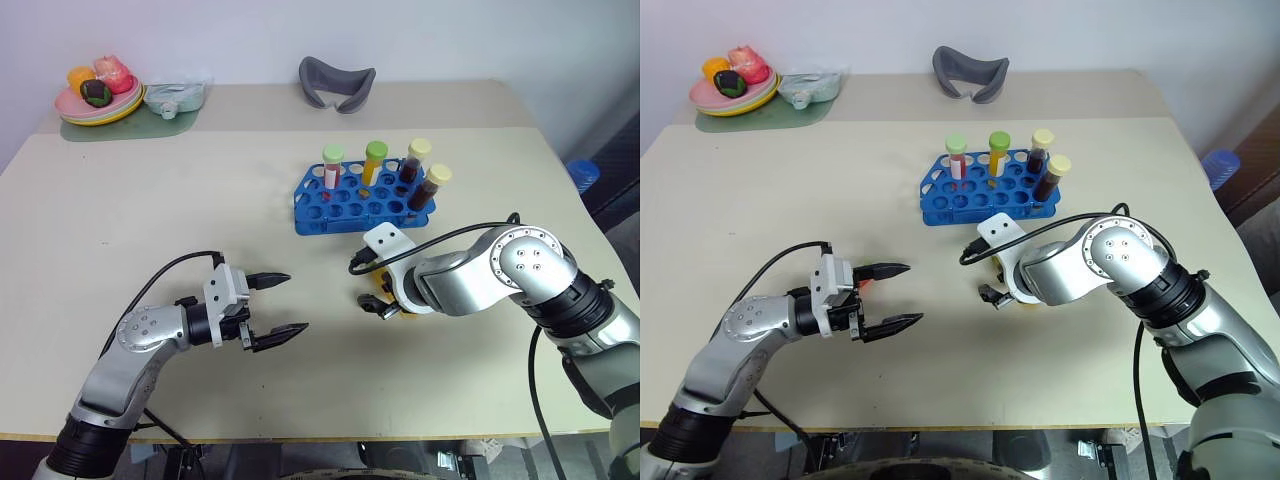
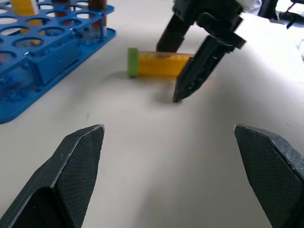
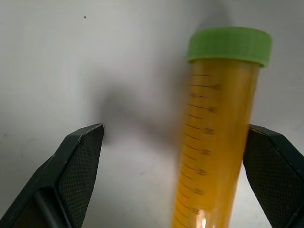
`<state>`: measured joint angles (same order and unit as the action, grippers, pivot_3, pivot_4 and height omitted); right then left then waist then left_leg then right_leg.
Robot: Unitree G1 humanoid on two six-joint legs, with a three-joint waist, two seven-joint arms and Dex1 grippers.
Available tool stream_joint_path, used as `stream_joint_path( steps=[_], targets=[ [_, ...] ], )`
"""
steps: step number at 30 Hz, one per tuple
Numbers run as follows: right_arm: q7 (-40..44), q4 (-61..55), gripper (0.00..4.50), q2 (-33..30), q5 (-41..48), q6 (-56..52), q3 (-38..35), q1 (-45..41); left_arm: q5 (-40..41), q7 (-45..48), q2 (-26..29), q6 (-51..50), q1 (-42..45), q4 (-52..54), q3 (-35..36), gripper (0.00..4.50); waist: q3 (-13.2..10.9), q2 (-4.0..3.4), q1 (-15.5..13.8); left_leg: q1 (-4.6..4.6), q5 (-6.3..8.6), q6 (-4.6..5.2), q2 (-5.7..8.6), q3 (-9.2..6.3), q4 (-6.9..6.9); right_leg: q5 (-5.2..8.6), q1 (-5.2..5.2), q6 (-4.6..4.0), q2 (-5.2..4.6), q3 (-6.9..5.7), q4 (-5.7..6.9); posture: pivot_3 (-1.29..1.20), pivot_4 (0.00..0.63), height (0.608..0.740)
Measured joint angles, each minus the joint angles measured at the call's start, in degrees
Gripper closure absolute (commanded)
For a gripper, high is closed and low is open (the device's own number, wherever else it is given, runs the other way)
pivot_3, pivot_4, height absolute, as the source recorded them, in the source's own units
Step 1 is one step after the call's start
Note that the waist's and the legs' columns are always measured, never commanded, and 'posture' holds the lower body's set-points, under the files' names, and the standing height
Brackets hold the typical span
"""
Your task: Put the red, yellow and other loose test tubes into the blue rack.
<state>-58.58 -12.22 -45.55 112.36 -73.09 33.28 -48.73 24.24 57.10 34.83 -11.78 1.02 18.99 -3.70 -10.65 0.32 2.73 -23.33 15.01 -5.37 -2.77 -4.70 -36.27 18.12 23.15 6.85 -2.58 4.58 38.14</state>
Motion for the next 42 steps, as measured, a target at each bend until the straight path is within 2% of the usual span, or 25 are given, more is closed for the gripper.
stream_joint_path(
  steps=[4, 5, 7, 12, 13, 24, 26, 28, 30, 32, 35, 37, 42],
  targets=[
    [-1.7, 0.2, 0.09, -0.9, 0.5, 1.2, 0.4, 0.0, -0.1, 0.2, -0.4, 1.1, -0.9, -0.3, -0.2, 0.0, 0.0, 0.0, -0.2, -0.01, 0.0, 0.0, 0.0, 0.0, 0.0, 0.0, 0.0, 0.0, -0.01, 0.0, -0.01, 0.0, 0.15, 0.74],
    [-2.1, 0.2, 0.31, -1.0, 0.7, 1.4, 0.5, 0.0, -0.2, 0.2, -0.5, 1.1, -0.9, -0.2, -0.3, 0.0, 0.0, 0.0, -0.2, -0.01, 0.0, 0.0, 0.0, 0.0, 0.0, 0.0, 0.0, 0.0, -0.01, 0.0, -0.02, 0.0, 0.15, 0.74],
    [-2.9, 0.2, 0.95, -1.0, 1.0, 2.1, 0.6, 0.0, -0.4, 0.2, -0.7, 1.1, -0.8, -0.2, -0.8, 0.0, 0.0, 0.0, -0.2, -0.02, 0.0, 0.0, 0.0, 0.01, 0.0, 0.0, 0.0, 0.0, -0.01, 0.0, -0.02, 0.0, 0.15, 0.74],
    [-3.9, 0.2, 3.41, -1.0, 1.0, 2.6, 0.7, 0.0, -0.6, 0.1, -1.2, 1.1, 0.3, -0.2, -1.8, 0.0, 0.0, 0.0, -0.2, -0.02, 0.0, 0.0, 0.0, 0.0, 0.0, 0.0, 0.0, 0.0, -0.01, 0.0, -0.02, 0.0, 0.15, 0.74],
    [-3.9, 0.2, 3.71, -1.0, 0.9, 2.7, 0.7, 0.0, -0.6, 0.1, -1.2, 1.1, 0.5, -0.2, -1.8, 0.0, 0.0, 0.0, -0.2, -0.02, 0.0, 0.0, 0.0, 0.0, 0.0, 0.0, 0.0, 0.0, -0.01, 0.0, -0.02, 0.0, 0.15, 0.74],
    [-3.1, -0.2, 3.71, -1.6, 0.7, 3.2, 0.6, -0.1, -0.6, -0.1, -1.2, 1.0, 0.9, -0.2, -1.8, 0.0, 0.0, -0.01, -0.2, -0.03, 0.0, 0.0, 0.0, 0.0, 0.01, 0.0, 0.02, 0.0, -0.01, 0.0, -0.02, 0.0, 0.15, 0.74],
    [-1.2, -1.6, 3.71, -1.9, 0.2, 4.7, -1.7, -0.1, -0.6, -0.8, -1.4, 0.9, 0.9, -0.2, -1.7, 0.0, 0.0, -0.02, -0.2, -0.07, 0.0, 0.0, 0.0, 0.0, 0.01, 0.0, 0.08, 0.0, -0.01, 0.0, -0.02, 0.0, 0.15, 0.74],
    [2.8, -5.0, 3.71, -1.1, -2.8, 9.1, -8.1, 0.4, -0.4, -2.0, -2.3, 0.9, 1.1, -0.1, -1.6, 0.0, 0.0, -0.03, -0.2, -0.07, 0.0, 0.01, -0.02, 0.0, 0.04, 0.0, 0.1, 0.0, 0.02, 0.01, -0.02, 0.0, 0.15, 0.74],
    [9.0, -8.6, 3.71, 1.9, -10.4, 15.8, -15.4, 2.6, 0.1, -3.4, -3.4, 0.9, 1.3, 0.0, -0.8, 0.0, 0.0, -0.02, -0.2, -0.07, 0.0, 0.0, -0.03, -0.03, 0.05, 0.0, 0.09, 0.0, 0.05, -0.01, -0.03, 0.0, 0.15, 0.74],
    [17.5, -12.6, 3.71, 2.7, -24.4, 23.1, -18.4, 5.1, 0.2, -5.8, -5.5, 1.0, 2.0, -0.1, 0.7, 0.0, 0.0, -0.02, -0.4, -0.07, 0.0, 0.0, -0.02, -0.03, 0.05, 0.0, 0.08, 0.01, 0.03, -0.03, -0.06, 0.0, 0.15, 0.74],
    [27.7, -13.0, 3.71, 4.5, -43.7, 33.1, -19.0, 8.4, 0.2, -9.0, -8.8, 1.3, 3.6, -1.1, 2.1, 0.0, 0.0, -0.01, -0.5, -0.07, 0.0, -0.01, 0.01, 0.0, 0.0, 0.0, 0.06, 0.01, 0.0, -0.03, -0.08, 0.0, 0.15, 0.74],
    [33.8, -10.6, 3.71, 8.6, -55.8, 41.1, -18.5, 10.7, 0.2, -10.7, -11.0, 1.8, 5.4, -2.6, 2.4, 0.0, 0.0, 0.0, -0.3, -0.03, -0.01, -0.01, 0.01, 0.0, 0.03, -0.01, 0.06, 0.01, 0.02, -0.02, -0.04, 0.0, 0.15, 0.74],
    [42.3, 0.5, 3.71, 20.2, -75.5, 56.5, -17.8, 15.8, -0.9, -12.5, -13.6, 3.9, 7.3, -5.4, 2.3, 0.0, 0.0, -0.04, -0.1, 0.0, -0.04, -0.07, 0.0, 0.01, 0.06, -0.01, 0.08, 0.0, 0.03, 0.01, 0.03, 0.0, 0.15, 0.74]
  ],
)
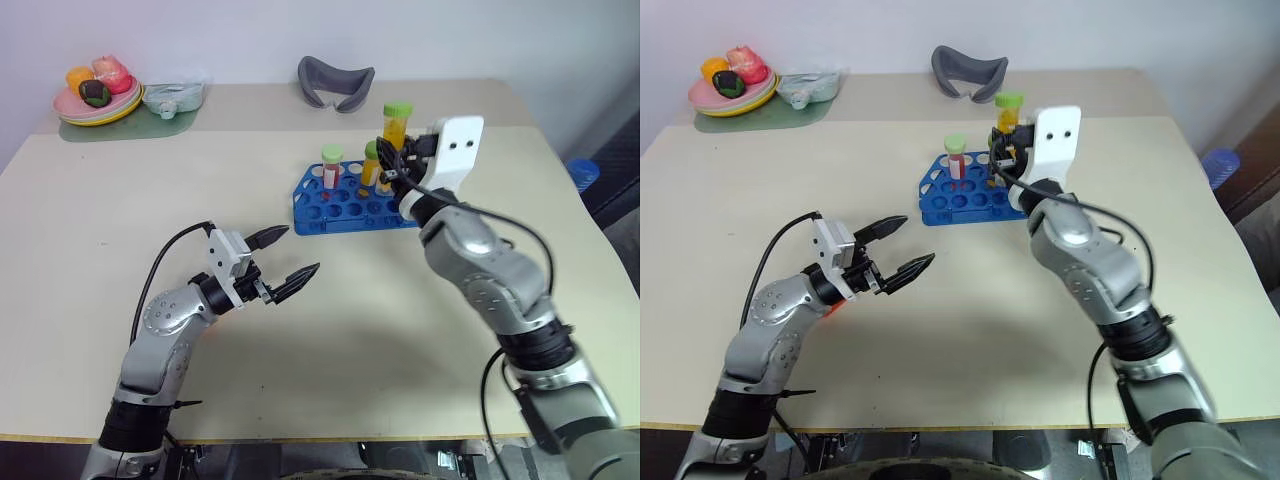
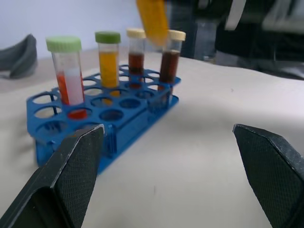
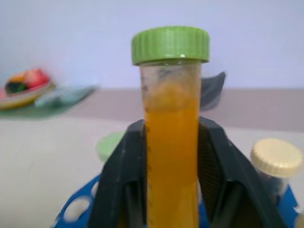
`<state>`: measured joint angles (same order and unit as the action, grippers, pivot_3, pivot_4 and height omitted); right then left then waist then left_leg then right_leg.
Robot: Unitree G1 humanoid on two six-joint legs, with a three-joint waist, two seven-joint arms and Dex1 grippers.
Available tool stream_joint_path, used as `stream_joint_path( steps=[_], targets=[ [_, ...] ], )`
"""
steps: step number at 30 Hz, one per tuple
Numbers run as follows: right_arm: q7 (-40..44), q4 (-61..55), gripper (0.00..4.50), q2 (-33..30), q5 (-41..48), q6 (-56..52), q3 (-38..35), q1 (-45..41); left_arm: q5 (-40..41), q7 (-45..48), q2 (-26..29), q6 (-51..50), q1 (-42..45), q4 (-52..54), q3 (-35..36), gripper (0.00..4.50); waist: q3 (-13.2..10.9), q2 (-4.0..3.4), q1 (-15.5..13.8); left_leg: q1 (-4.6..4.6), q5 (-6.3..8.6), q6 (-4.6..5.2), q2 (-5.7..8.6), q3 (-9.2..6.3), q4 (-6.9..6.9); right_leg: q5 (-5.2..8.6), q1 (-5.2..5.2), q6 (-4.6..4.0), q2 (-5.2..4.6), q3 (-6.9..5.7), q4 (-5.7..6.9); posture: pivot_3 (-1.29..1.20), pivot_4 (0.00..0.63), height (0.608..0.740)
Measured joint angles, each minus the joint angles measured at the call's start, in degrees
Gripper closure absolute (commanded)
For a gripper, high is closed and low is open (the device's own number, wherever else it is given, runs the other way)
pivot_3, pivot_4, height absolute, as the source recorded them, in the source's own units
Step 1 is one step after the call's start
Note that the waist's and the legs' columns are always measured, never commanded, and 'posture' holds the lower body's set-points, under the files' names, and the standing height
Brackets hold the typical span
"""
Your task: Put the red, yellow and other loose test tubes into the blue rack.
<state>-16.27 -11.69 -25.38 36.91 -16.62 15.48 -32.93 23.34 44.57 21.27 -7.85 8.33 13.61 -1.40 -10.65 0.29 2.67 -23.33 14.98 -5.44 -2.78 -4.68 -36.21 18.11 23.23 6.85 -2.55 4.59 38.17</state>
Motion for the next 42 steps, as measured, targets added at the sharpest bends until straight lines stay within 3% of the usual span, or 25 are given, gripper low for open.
stream_joint_path(
  steps=[7, 14, 39, 40, 42],
  targets=[
    [9.6, 12.2, 3.71, 9.9, -15.7, 14.9, -0.3, 3.9, -0.1, -2.4, -1.7, -0.2, 0.9, -1.0, 0.2, 0.0, 0.0, 0.0, -0.1, 0.01, -0.02, -0.03, 0.01, 0.01, -0.02, 0.0, -0.02, 0.01, -0.03, 0.0, 0.0, 0.0, 0.15, 0.74],
    [13.1, 19.4, 3.71, 15.3, -23.0, 20.9, -3.8, 5.1, 1.1, -4.3, -0.1, -3.3, 0.3, 2.6, 1.4, 0.0, 0.0, 0.0, 0.0, 0.02, -0.04, -0.08, 0.01, 0.01, -0.01, 0.0, -0.02, 0.01, -0.03, 0.0, 0.04, 0.0, 0.15, 0.74],
    [16.6, 30.9, 3.71, 21.7, -31.6, 28.5, -11.7, 2.9, 2.7, -5.2, 1.0, -8.1, 0.3, 5.7, 1.9, 0.0, 0.0, 0.0, 0.1, 0.13, -0.13, -0.23, 0.02, 0.01, -0.02, -0.01, -0.09, 0.0, -0.05, 0.01, 0.16, 0.0, 0.15, 0.74],
    [17.0, 31.1, 2.7, 21.9, -31.6, 28.8, -12.0, 2.9, 2.8, -5.2, 1.0, -8.1, 0.3, 5.7, 1.9, 0.0, 0.0, 0.0, 0.1, 0.13, -0.13, -0.23, 0.02, 0.01, -0.02, -0.01, -0.1, 0.0, -0.05, 0.01, 0.16, 0.0, 0.15, 0.74],
    [17.6, 31.1, 1.83, 22.0, -31.6, 28.8, -12.6, 3.0, 3.0, -5.0, 1.1, -8.1, 0.1, 5.7, 1.9, 0.0, 0.0, 0.0, 0.1, 0.13, -0.13, -0.23, 0.02, 0.01, -0.01, -0.01, -0.1, 0.0, -0.05, 0.01, 0.16, 0.0, 0.15, 0.74]
  ],
)
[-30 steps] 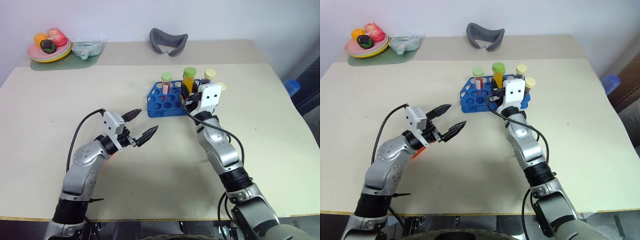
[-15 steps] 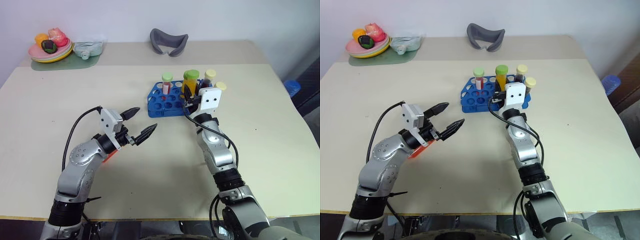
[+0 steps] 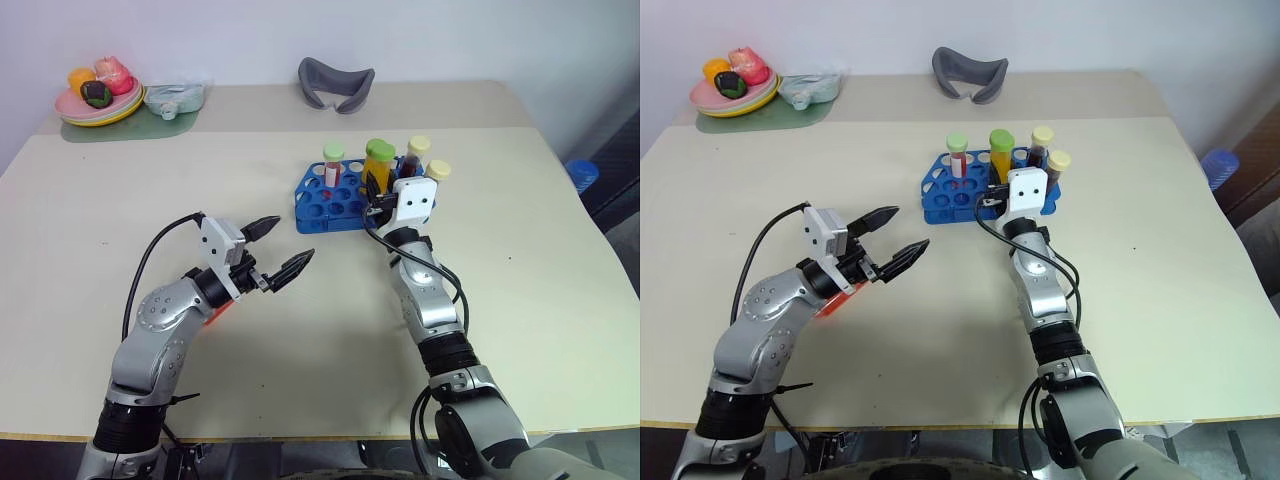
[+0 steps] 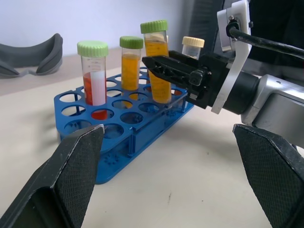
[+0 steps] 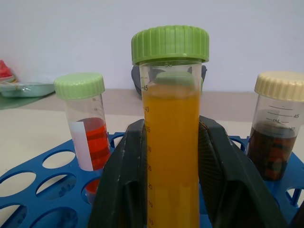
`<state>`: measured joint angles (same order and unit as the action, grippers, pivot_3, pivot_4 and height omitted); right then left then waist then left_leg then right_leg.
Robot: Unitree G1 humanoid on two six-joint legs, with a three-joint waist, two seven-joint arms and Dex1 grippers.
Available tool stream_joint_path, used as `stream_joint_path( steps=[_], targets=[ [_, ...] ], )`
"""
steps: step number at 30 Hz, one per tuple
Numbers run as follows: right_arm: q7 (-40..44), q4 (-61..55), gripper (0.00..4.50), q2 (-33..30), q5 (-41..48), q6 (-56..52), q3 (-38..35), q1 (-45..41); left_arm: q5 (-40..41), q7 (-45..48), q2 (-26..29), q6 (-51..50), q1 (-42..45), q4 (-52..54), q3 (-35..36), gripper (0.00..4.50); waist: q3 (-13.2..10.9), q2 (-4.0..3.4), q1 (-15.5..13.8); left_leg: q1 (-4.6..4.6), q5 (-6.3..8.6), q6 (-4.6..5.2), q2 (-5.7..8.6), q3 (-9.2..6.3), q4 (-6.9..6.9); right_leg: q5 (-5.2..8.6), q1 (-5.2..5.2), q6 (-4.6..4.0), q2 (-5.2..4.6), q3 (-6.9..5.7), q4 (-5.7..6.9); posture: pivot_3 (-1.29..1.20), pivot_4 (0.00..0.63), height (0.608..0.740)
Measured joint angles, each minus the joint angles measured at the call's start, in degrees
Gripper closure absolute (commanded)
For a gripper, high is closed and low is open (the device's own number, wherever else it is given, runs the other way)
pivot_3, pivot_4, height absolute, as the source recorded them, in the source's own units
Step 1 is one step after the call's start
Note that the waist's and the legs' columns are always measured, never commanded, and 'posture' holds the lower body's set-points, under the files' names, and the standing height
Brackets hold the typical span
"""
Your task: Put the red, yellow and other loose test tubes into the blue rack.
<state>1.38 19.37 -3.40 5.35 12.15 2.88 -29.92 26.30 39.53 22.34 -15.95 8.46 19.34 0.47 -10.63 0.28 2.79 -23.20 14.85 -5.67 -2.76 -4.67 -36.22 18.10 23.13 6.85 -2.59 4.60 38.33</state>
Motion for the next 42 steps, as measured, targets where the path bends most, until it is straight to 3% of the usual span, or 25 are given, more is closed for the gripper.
stream_joint_path(
  steps=[3, 4, 9, 12, 18, 21, 25, 27, 33, 41, 42],
  targets=[
    [0.5, -0.6, 0.25, 0.0, -0.1, -0.3, -0.4, 0.7, 0.0, 0.1, 0.1, 0.0, -1.0, 0.0, 0.0, 0.0, 0.0, 0.0, 0.1, 0.0, 0.0, 0.0, 0.0, 0.0, 0.01, 0.0, 0.0, 0.0, 0.0, 0.0, 0.0, 0.0, 0.15, 0.74],
    [0.5, -2.0, 0.08, -0.1, -0.4, -0.7, -0.5, 1.2, 0.0, 0.2, 0.2, 0.0, -1.2, 0.0, 0.0, 0.0, 0.0, -0.01, 0.0, 0.0, 0.0, 0.0, 0.0, 0.0, 0.01, 0.0, 0.01, 0.0, 0.0, 0.0, 0.0, 0.0, 0.15, 0.74],
    [2.4, -15.4, 0.08, -3.2, -0.6, -4.6, -0.7, 3.0, 0.0, -0.5, 2.2, -1.1, -1.5, 0.5, 0.9, 0.0, 0.0, -0.01, -0.1, -0.01, 0.0, 0.0, 0.0, 0.0, 0.0, 0.0, 0.01, 0.0, 0.0, 0.0, 0.0, 0.0, 0.15, 0.74],
    [6.5, -25.1, 0.08, -7.9, 1.7, -10.1, -1.7, 4.6, -1.0, -2.9, 6.1, -6.2, -0.7, 2.6, 1.2, 0.0, 0.0, -0.01, -0.2, -0.01, 0.01, 0.01, 0.0, -0.03, 0.02, 0.0, 0.0, 0.0, 0.0, -0.01, -0.01, 0.0, 0.15, 0.74],
    [22.8, -38.8, 0.08, -24.2, 11.8, -24.1, -3.9, 10.5, 0.6, -7.5, 19.1, -32.2, 7.0, 8.6, 2.2, 0.0, 0.0, 0.01, -0.1, 0.02, 0.03, 0.05, 0.03, -0.06, 0.02, 0.01, -0.08, 0.01, 0.01, -0.02, -0.07, 0.0, 0.15, 0.74],
    [30.4, -42.7, 0.08, -30.2, 14.6, -28.0, -3.2, 13.6, 2.5, -8.2, 22.3, -43.0, 11.8, 11.3, 1.0, 0.0, 0.0, 0.01, 0.0, 0.04, 0.04, 0.06, 0.01, -0.06, 0.02, 0.01, -0.09, 0.01, 0.04, -0.02, -0.07, 0.0, 0.15, 0.74],
    [41.7, -48.7, 0.08, -37.6, 18.2, -32.6, 1.3, 18.1, 5.4, -10.7, 24.9, -68.2, 26.3, 10.8, -6.1, 0.0, -0.1, 0.15, -0.2, 0.05, 0.04, 0.07, 0.03, -0.13, -0.04, 0.02, -0.21, 0.02, 0.05, -0.06, -0.11, 0.0, 0.15, 0.74],
    [43.7, -50.2, 0.08, -38.1, 19.0, -33.8, 2.2, 18.5, 6.1, -11.7, 27.2, -73.8, 30.6, 9.5, -11.1, 0.0, -0.1, 0.18, 0.1, 0.1, 0.05, 0.08, 0.03, -0.11, -0.03, 0.02, -0.23, 0.03, 0.05, -0.03, -0.14, 0.0, 0.15, 0.74],
    [44.3, -52.5, 0.08, -37.9, 19.7, -36.7, 2.5, 18.5, 10.6, -14.5, 30.0, -76.1, 33.4, 7.2, -22.8, 0.0, -0.1, 0.22, 0.1, 0.1, 0.04, 0.07, 0.02, -0.12, -0.03, 0.02, -0.22, 0.02, 0.04, -0.04, -0.12, 0.0, 0.15, 0.74],
    [43.8, -55.1, 0.08, -37.9, 19.0, -38.5, 3.7, 18.9, 14.4, -17.5, 30.0, -76.1, 37.3, 4.1, -26.7, 0.0, -0.2, 0.26, -0.4, 0.07, 0.04, 0.07, 0.04, -0.12, -0.05, 0.02, -0.23, 0.02, 0.02, -0.06, -0.15, 0.0, 0.15, 0.74],
    [43.7, -55.3, 0.03, -37.9, 18.6, -38.5, 3.7, 19.0, 14.7, -17.8, 30.0, -76.1, 37.5, 3.8, -26.8, 0.26, -0.2, 0.25, -0.4, 0.08, 0.04, 0.07, 0.04, -0.12, -0.05, 0.02, -0.23, 0.02, 0.02, -0.05, -0.15, 0.0, 0.15, 0.74]
  ],
)
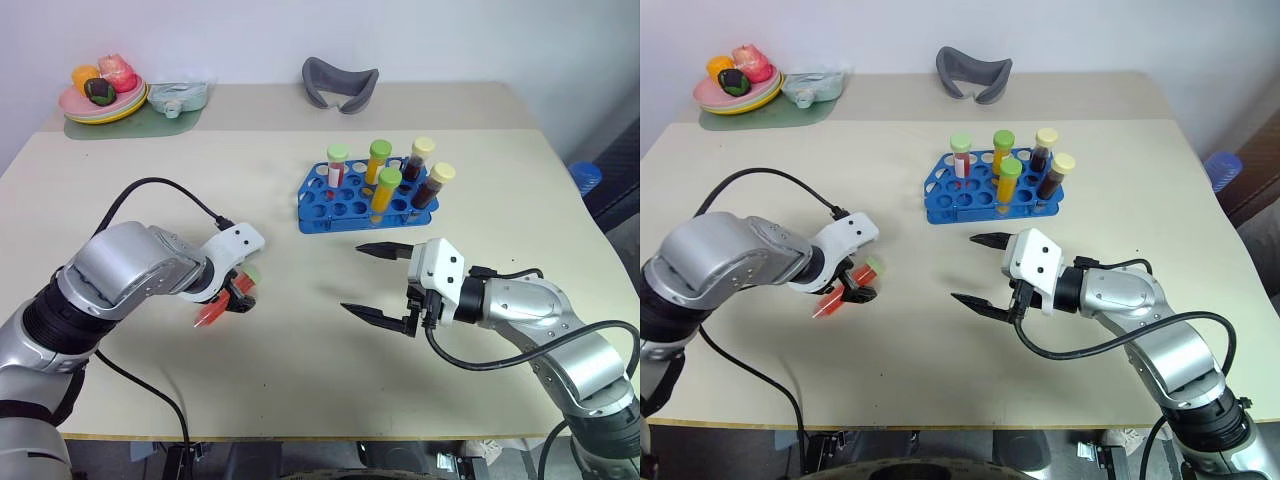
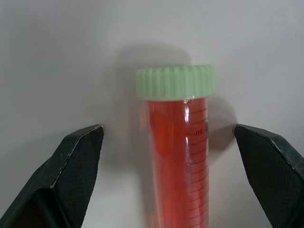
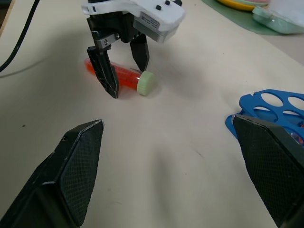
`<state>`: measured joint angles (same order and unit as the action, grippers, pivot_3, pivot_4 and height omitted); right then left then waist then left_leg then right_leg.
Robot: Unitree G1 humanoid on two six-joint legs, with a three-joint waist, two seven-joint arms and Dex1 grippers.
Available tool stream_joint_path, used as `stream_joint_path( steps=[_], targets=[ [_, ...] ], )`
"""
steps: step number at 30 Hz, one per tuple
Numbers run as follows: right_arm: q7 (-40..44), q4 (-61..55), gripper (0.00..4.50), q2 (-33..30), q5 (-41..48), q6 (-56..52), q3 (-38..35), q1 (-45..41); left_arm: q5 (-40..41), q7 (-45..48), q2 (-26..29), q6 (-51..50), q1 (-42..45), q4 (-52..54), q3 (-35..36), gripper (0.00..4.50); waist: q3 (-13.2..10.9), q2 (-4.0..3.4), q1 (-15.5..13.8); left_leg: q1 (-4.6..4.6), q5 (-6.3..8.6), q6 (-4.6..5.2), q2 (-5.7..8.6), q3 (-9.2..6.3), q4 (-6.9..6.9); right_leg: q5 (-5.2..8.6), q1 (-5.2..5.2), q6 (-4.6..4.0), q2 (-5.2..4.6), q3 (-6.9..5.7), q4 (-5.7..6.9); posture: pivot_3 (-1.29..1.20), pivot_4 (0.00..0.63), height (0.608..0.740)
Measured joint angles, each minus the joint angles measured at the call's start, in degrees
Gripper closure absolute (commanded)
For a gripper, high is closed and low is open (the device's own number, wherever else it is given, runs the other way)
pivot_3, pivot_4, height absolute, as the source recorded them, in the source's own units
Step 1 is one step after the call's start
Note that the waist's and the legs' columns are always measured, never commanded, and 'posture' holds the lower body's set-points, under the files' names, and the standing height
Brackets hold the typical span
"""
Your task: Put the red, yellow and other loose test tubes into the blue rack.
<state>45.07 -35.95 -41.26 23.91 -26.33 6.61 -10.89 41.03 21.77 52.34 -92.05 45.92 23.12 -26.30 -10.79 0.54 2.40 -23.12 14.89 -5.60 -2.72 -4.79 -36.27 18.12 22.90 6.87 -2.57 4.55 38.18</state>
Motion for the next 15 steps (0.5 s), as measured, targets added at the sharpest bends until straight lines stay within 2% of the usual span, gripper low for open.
stream_joint_path(
  steps=[2, 7, 8, 15],
  targets=[
    [-0.3, 0.0, 0.0, 0.0, -0.4, -0.2, 0.0, 0.3, 1.1, -0.4, -0.1, 0.0, 0.4, -0.8, -0.1, 0.92, 0.0, 0.0, 0.0, 0.01, 0.0, 0.0, 0.0, 0.0, -0.02, 0.0, -0.01, 0.0, 0.0, 0.0, 0.01, 0.0, 0.15, 0.74],
    [-0.7, 0.0, 0.0, 0.3, -0.8, -0.5, 0.6, 0.3, 3.0, -2.0, -0.1, 0.0, 1.2, -1.8, -0.7, 3.39, 0.0, 0.0, 0.1, 0.04, 0.0, 0.0, 0.0, 0.0, -0.03, 0.0, -0.02, 0.0, 0.01, 0.01, 0.04, 0.0, 0.15, 0.74],
    [-0.7, 0.0, 0.0, 0.4, -0.9, -0.5, 0.7, 0.3, 3.3, -2.3, -0.1, 0.0, 1.2, -1.8, -0.7, 3.72, 0.0, 0.0, 0.1, 0.04, 0.0, 0.0, 0.0, 0.0, -0.03, 0.0, -0.03, 0.0, 0.01, 0.01, 0.04, 0.0, 0.15, 0.74],
    [-0.6, 0.0, 0.0, 0.4, -1.3, -0.5, 1.1, -0.2, 4.3, -5.1, -0.1, 0.0, 1.4, -2.7, 0.4, 3.74, 0.0, 0.01, 0.1, 0.03, 0.0, 0.0, 0.0, -0.01, -0.04, 0.0, -0.03, 0.0, 0.01, 0.0, 0.06, 0.0, 0.15, 0.74]
  ],
)
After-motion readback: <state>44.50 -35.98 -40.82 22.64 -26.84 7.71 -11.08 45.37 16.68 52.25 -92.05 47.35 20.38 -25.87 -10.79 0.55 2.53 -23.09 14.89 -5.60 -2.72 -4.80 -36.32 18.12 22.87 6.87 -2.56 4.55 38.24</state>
